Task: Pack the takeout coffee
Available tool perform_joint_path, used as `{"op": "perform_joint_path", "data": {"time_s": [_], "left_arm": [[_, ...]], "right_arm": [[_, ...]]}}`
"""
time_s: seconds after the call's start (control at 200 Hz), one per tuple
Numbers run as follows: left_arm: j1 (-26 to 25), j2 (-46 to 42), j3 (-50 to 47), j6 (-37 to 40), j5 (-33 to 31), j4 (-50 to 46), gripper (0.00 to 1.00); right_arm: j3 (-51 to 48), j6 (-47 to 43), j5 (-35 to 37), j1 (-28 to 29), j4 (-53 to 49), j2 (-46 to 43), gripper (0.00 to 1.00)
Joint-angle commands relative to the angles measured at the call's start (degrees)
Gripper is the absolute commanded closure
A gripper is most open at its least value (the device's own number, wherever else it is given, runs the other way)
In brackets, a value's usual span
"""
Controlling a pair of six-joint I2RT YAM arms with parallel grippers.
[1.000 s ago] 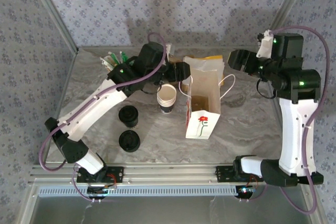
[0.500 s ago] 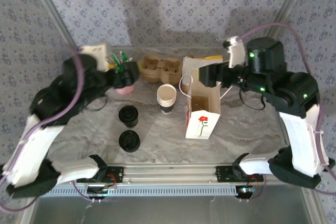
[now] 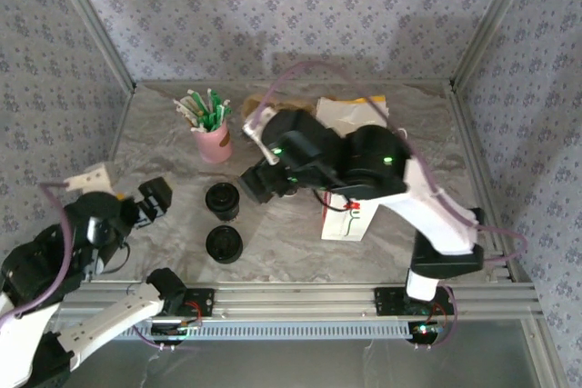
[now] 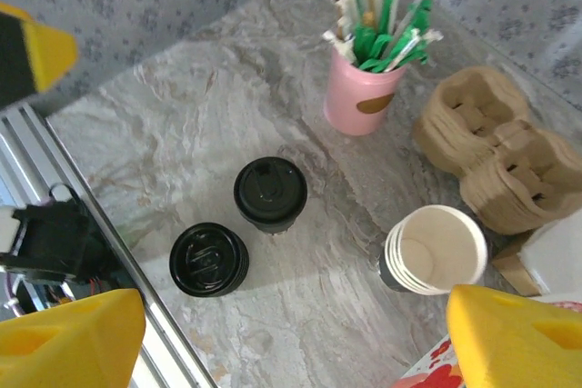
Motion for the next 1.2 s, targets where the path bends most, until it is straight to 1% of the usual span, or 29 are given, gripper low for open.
{"op": "perform_joint_path", "data": {"time_s": [0.0, 0.115, 0.27, 0.365, 0.57, 0.68, 0.835, 1.199], "left_arm": [[0.1, -4.1, -0.7, -3.8, -6.3, -5.0, 0.0], [0.1, -5.5, -0.5, -3.7, -7.6, -6.4, 0.0], [0.1, -5.6, -0.2, -2.7, -8.4, -7.4, 0.0], [0.1, -6.0, -0.5, -2.3, -9.2, -7.8, 0.0], [0.1, -6.0, 0.1, -1.3, -10.1, -8.3, 0.0], [0.1, -5.9, 0.2, -0.5, -10.1, -8.1, 0.0], [0.1, -4.9, -0.1, 1.0, -10.0, -6.6, 0.0], [0.0, -2.4, -1.0, 2.4, -8.3, -3.0, 0.0]], "right_arm": [[1.8, -0.9, 2.4, 1.5, 0.2, 4.5, 0.12], [1.6, 1.0, 1.4, 1.9, 2.6, 9.1, 0.12], [-1.3, 3.8, -4.8, 1.9, 7.6, 15.2, 0.11], [-0.7, 5.8, -8.1, 1.3, 8.7, 19.4, 0.1], [-1.0, 9.4, -15.0, -3.0, 9.4, 24.9, 0.06], [-1.1, 10.2, -17.6, -5.2, 9.4, 27.3, 0.04], [-0.8, 10.1, -18.1, -7.2, 8.9, 30.2, 0.0], [0.8, 6.2, -15.3, -7.8, 9.0, 35.0, 0.0]]}}
